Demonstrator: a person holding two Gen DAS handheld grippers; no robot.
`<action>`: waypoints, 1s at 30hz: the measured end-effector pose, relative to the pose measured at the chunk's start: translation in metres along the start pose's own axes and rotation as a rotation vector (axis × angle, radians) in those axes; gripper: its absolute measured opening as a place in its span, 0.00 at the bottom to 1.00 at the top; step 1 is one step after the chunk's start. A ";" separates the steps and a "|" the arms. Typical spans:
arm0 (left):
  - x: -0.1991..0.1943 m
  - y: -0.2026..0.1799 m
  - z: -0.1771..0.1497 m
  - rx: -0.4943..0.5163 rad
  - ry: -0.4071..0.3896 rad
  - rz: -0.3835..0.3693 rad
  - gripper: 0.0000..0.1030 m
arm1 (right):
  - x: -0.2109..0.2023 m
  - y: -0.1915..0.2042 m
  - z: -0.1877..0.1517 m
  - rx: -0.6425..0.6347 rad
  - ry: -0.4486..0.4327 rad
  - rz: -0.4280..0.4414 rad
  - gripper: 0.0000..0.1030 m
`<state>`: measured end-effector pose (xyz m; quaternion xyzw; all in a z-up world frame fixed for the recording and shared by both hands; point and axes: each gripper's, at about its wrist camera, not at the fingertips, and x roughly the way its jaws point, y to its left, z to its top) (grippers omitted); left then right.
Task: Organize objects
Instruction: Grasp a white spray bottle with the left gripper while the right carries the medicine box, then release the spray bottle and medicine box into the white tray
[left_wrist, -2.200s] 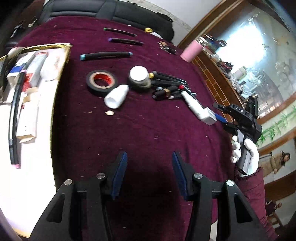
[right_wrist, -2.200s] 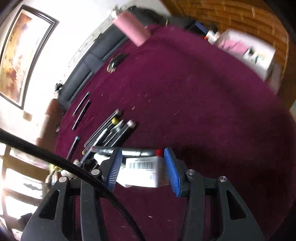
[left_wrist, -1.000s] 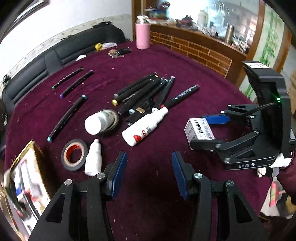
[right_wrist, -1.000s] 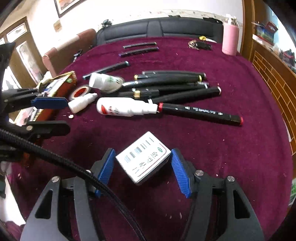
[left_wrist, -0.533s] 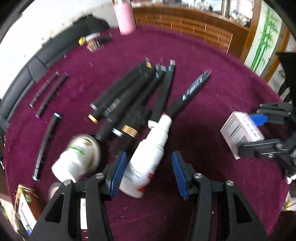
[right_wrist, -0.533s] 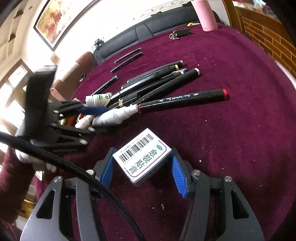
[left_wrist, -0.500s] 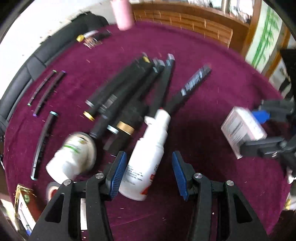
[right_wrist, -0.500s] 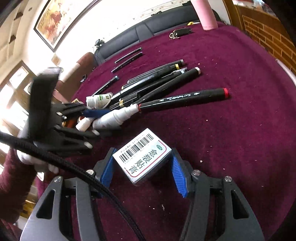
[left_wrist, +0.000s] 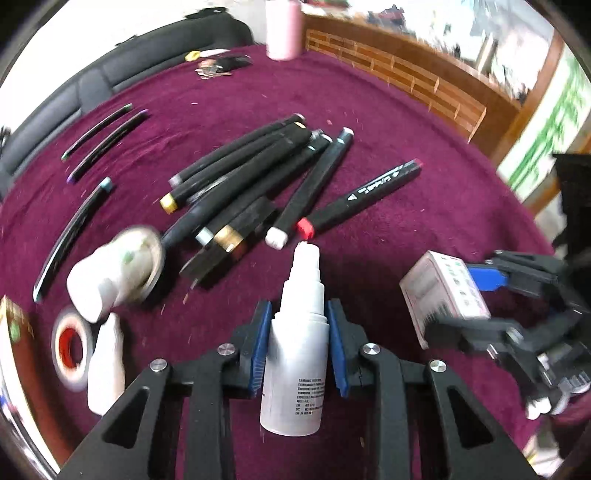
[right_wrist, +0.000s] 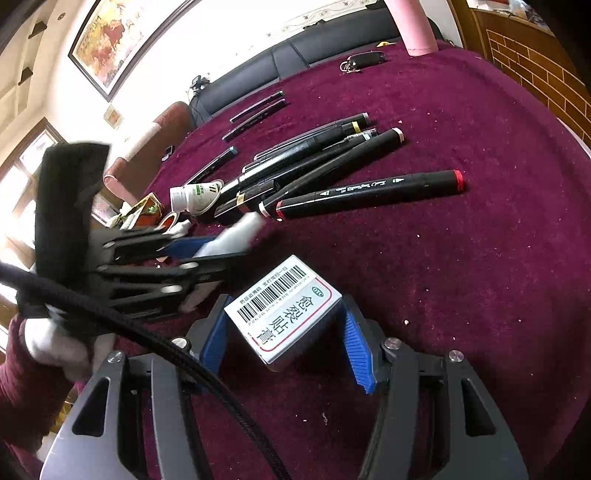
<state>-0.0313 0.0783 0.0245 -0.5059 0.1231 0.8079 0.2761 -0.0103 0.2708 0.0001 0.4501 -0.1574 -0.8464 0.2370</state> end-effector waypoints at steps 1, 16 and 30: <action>-0.012 0.006 -0.008 -0.030 -0.020 -0.019 0.24 | -0.002 0.002 0.000 0.000 0.002 -0.008 0.54; -0.168 0.160 -0.127 -0.436 -0.277 0.072 0.24 | 0.003 0.191 0.019 -0.266 0.062 0.186 0.55; -0.123 0.249 -0.165 -0.609 -0.245 0.062 0.24 | 0.163 0.308 0.033 -0.427 0.253 0.022 0.55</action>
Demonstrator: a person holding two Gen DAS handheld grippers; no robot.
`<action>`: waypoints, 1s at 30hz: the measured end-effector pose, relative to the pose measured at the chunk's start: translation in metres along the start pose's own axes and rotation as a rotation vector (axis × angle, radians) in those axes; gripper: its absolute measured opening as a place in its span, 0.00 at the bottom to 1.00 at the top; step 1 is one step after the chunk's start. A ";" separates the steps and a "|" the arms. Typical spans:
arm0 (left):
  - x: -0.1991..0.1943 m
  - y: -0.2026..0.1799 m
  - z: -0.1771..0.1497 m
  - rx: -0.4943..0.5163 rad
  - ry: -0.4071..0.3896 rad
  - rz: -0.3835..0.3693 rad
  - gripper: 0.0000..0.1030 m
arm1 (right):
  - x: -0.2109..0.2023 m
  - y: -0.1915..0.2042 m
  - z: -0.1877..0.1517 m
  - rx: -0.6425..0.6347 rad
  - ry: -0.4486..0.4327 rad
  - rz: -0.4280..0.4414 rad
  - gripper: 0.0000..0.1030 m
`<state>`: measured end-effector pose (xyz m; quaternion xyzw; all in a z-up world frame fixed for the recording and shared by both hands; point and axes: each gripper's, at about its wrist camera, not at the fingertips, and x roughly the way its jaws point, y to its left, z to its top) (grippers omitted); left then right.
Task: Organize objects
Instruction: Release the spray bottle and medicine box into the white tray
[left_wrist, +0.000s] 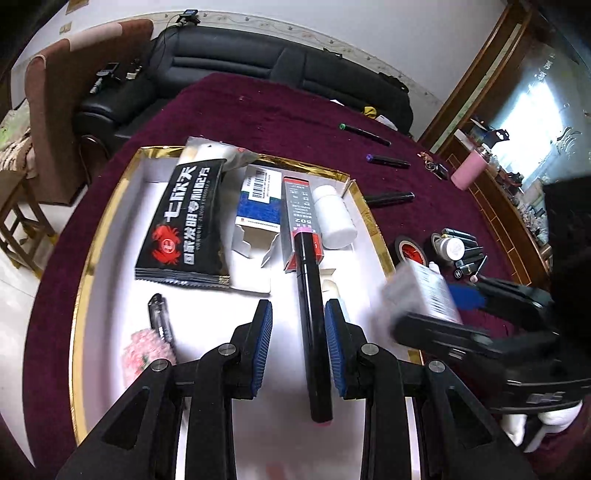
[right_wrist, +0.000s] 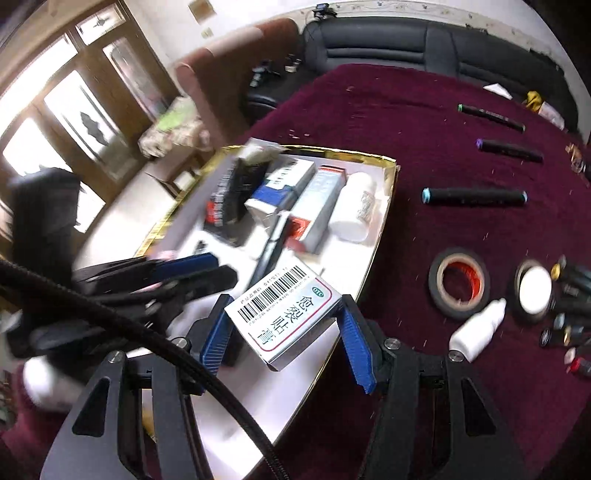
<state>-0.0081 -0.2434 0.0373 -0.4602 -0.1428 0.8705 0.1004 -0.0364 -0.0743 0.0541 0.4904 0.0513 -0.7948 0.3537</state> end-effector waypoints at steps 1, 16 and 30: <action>0.002 0.000 0.001 -0.001 -0.002 -0.008 0.24 | 0.007 0.001 0.003 -0.013 0.008 -0.031 0.55; -0.058 0.028 -0.010 -0.117 -0.143 -0.111 0.38 | 0.016 0.000 0.016 -0.035 -0.029 -0.116 0.57; -0.110 0.056 -0.049 -0.198 -0.257 -0.127 0.39 | -0.012 0.043 -0.023 -0.004 0.167 0.400 0.66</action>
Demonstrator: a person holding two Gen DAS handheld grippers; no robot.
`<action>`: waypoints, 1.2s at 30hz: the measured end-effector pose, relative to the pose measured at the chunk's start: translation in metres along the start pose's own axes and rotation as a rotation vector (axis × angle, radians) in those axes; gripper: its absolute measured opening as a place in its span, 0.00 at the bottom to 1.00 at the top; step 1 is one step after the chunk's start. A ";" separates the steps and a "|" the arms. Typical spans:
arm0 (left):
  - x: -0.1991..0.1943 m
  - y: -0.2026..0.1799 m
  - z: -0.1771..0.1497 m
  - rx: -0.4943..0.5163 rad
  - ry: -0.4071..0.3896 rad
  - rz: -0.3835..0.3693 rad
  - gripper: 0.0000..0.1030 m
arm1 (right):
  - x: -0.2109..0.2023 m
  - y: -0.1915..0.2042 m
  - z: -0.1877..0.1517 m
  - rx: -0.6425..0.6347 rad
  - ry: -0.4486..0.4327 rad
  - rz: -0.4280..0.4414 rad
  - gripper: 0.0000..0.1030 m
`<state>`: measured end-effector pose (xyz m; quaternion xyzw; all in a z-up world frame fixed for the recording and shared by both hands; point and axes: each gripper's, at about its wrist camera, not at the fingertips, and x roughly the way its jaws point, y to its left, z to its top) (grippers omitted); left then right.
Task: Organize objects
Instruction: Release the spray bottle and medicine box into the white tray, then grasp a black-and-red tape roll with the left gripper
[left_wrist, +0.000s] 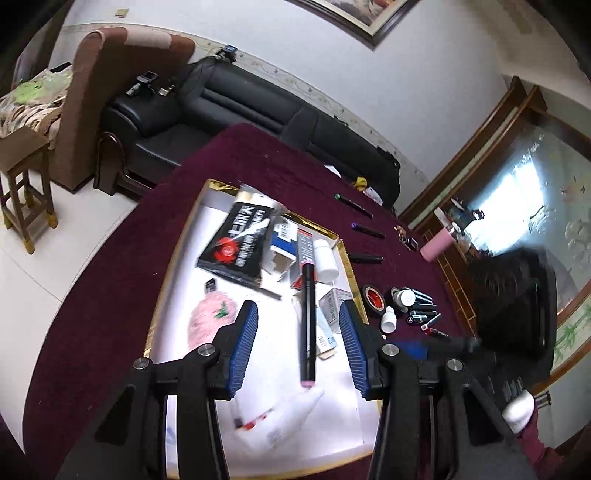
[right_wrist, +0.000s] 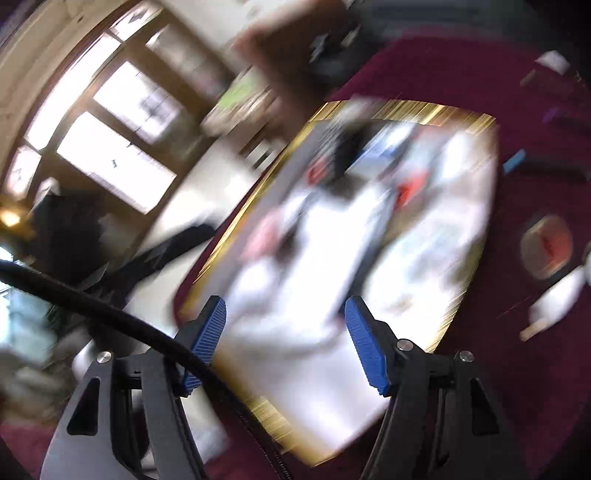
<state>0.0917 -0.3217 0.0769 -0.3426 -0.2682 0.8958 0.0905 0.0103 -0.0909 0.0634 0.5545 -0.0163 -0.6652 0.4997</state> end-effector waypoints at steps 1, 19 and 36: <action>-0.005 0.004 -0.002 -0.008 -0.011 -0.006 0.39 | 0.013 0.008 -0.008 0.000 0.062 0.065 0.66; -0.011 0.022 -0.006 -0.043 -0.024 -0.048 0.46 | -0.074 0.021 0.009 -0.055 -0.428 -0.310 0.66; 0.109 -0.188 -0.046 0.413 0.267 -0.029 0.51 | -0.180 -0.098 -0.127 0.318 -0.593 -0.537 0.99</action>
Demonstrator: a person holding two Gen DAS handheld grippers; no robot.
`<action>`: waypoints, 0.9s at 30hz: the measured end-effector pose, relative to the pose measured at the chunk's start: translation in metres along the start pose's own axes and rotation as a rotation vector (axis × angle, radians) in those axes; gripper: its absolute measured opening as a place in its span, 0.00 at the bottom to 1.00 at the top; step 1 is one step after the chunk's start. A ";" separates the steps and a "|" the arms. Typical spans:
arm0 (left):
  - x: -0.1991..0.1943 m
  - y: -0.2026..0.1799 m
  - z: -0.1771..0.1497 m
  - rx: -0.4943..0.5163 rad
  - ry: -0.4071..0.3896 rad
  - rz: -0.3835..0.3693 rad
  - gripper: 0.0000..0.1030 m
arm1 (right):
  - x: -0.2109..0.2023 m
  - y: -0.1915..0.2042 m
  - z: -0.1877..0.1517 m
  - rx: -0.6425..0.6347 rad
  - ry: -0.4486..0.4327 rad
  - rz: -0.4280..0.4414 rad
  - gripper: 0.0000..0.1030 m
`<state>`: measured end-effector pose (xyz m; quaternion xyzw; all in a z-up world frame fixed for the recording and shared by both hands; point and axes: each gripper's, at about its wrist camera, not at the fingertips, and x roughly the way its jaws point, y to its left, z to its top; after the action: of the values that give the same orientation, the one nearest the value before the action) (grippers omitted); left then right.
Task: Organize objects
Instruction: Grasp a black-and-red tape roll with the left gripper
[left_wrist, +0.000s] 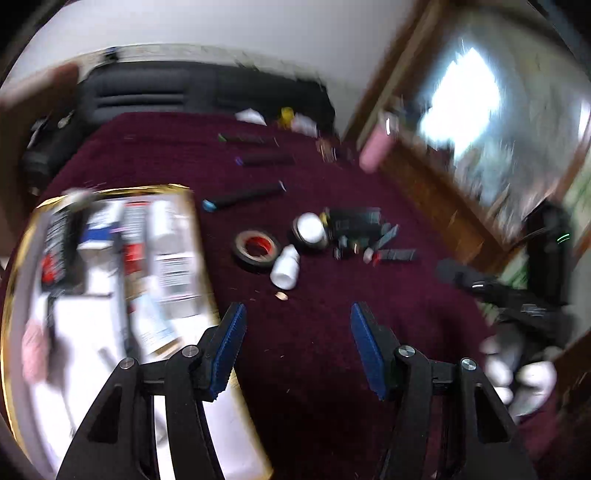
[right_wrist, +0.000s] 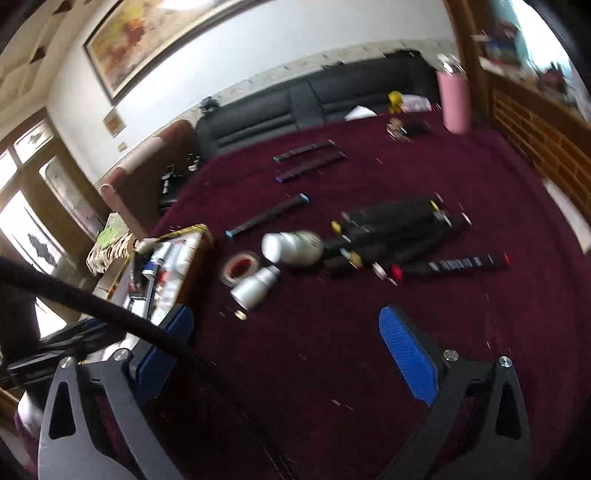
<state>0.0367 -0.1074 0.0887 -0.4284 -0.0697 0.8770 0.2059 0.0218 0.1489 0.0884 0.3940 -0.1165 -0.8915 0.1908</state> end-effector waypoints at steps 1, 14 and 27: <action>0.018 -0.010 0.005 0.021 0.037 0.033 0.51 | -0.005 -0.009 -0.002 0.012 0.005 -0.011 0.99; 0.151 -0.029 0.031 0.125 0.284 0.210 0.47 | -0.012 -0.086 -0.002 0.138 0.000 0.038 0.99; 0.143 -0.038 0.029 0.145 0.269 0.150 0.01 | 0.003 -0.083 -0.001 0.128 0.044 0.046 0.99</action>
<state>-0.0527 -0.0113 0.0143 -0.5302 0.0542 0.8273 0.1776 0.0007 0.2220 0.0561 0.4220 -0.1782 -0.8688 0.1882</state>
